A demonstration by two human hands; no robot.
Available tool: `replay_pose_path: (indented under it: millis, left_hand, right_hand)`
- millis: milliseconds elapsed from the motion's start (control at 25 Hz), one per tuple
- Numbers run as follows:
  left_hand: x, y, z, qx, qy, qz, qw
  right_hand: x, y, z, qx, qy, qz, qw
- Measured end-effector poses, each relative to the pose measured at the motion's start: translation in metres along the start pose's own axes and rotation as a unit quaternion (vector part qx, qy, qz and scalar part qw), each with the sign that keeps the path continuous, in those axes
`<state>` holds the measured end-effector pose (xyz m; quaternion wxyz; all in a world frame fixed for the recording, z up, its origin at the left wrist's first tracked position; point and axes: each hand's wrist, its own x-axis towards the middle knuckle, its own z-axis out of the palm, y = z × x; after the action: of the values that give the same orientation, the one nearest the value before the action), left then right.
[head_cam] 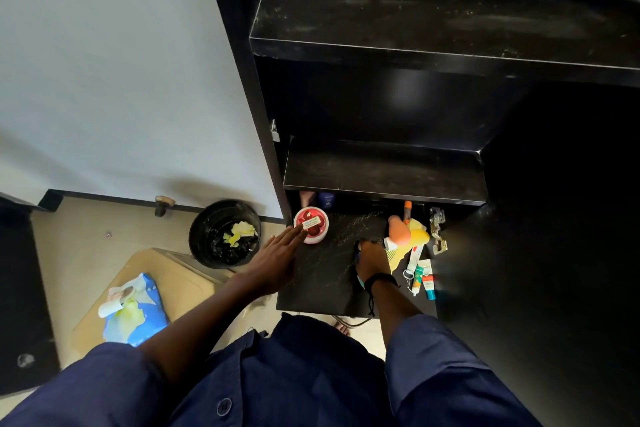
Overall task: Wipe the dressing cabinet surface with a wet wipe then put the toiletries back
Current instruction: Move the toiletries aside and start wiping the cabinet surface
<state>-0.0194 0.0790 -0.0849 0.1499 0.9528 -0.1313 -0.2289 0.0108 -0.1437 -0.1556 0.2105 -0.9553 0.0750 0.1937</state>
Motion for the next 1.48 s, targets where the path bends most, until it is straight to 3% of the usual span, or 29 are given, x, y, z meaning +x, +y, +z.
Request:
replay_pose_path:
  millis: [160, 320, 640, 760, 840, 960, 1080, 1240, 1480]
  left_hand:
    - [-0.002, 0.0, -0.001, -0.001, 0.008, -0.01, 1.0]
    - [-0.006, 0.0, 0.0, 0.004, 0.005, -0.058, 0.998]
    - [-0.016, -0.008, 0.003, -0.016, 0.021, -0.086, 0.996]
    - [-0.017, -0.009, 0.001, -0.029, 0.014, -0.095, 0.995]
    - [-0.015, -0.005, 0.003, -0.035, 0.006, -0.087, 0.996]
    - [-0.007, 0.013, 0.005, -0.034, -0.005, -0.058, 0.998]
    - [0.002, 0.036, 0.01, -0.036, -0.05, -0.013, 0.998]
    - [0.018, 0.053, 0.023, -0.027, -0.091, 0.032, 0.995]
    - [0.026, 0.061, 0.028, -0.033, -0.125, 0.038, 0.991]
  right_hand:
    - [0.001, -0.014, -0.008, 0.119, 0.028, -0.005, 0.993]
    - [-0.003, -0.054, -0.023, 0.17, 0.101, -0.089, 0.976]
    - [0.006, -0.098, -0.003, 0.042, -0.002, -0.141, 0.989]
    - [0.002, -0.092, -0.004, 0.077, -0.015, -0.128, 0.989]
    - [-0.005, -0.08, -0.01, 0.151, 0.042, -0.092, 0.983]
    - [-0.014, -0.036, -0.018, 0.204, 0.14, 0.053, 0.967]
    - [-0.025, 0.018, -0.017, 0.158, 0.059, 0.232, 0.958]
    - [-0.027, 0.052, 0.0, 0.097, 0.0, 0.252, 0.963]
    - [-0.007, 0.049, 0.007, 0.199, -0.042, 0.268, 0.942]
